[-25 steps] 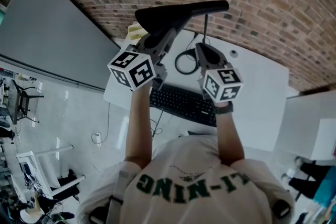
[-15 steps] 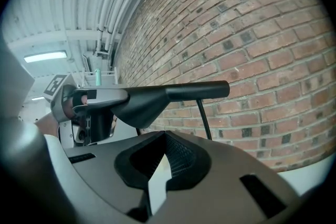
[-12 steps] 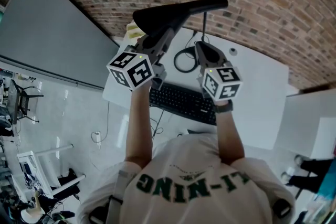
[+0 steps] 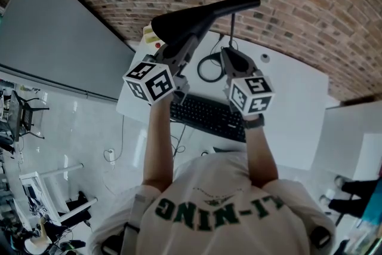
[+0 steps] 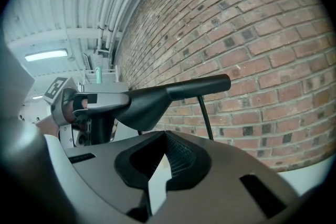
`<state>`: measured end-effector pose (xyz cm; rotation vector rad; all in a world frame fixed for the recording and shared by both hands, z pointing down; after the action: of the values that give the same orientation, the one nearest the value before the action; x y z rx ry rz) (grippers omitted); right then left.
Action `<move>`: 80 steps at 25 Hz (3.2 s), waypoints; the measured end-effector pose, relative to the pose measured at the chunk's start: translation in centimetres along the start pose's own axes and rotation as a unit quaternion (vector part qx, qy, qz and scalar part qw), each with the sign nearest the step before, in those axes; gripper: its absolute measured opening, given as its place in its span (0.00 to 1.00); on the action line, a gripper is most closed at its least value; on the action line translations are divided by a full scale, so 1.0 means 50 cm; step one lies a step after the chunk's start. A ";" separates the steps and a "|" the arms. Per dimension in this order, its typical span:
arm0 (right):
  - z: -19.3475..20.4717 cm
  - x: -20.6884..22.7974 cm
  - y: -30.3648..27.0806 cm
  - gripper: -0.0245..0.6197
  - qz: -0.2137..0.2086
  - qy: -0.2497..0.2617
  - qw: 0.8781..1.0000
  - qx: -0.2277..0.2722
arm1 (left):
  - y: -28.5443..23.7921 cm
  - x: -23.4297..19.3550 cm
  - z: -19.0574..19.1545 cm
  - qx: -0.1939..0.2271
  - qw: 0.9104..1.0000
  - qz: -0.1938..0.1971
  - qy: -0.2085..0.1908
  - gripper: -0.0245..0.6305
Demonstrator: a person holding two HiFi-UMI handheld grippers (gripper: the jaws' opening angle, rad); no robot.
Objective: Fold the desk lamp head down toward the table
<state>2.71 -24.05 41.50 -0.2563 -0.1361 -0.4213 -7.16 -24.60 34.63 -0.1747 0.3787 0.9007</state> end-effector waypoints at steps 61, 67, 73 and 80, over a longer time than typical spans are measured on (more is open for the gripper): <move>0.047 0.037 -0.031 0.04 0.029 -0.027 0.999 -0.018 | -0.021 -0.048 0.133 0.019 0.989 0.064 0.133 0.07; 0.049 0.042 -0.029 0.04 0.031 -0.030 0.999 -0.020 | -0.025 -0.051 0.142 0.027 0.986 0.072 0.148 0.07; 0.052 0.053 -0.027 0.04 0.034 -0.033 0.999 -0.020 | -0.031 -0.055 0.153 0.039 0.982 0.083 0.163 0.07; 0.058 0.067 -0.028 0.04 0.038 -0.038 0.998 -0.023 | -0.041 -0.060 0.167 0.057 0.975 0.099 0.190 0.07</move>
<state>4.94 -25.80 45.20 -0.3225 -0.1902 -0.3391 -5.14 -25.49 43.47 -0.2061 0.8129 1.0395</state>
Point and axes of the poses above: the fingertips, and each gripper's own axes: y backward along the fingers, x to its right, z out of its underside, the point moved 1 cm from there along y, backward along the fingers, and after that the axes turned 9 degrees about z, right-handed, at the moved point
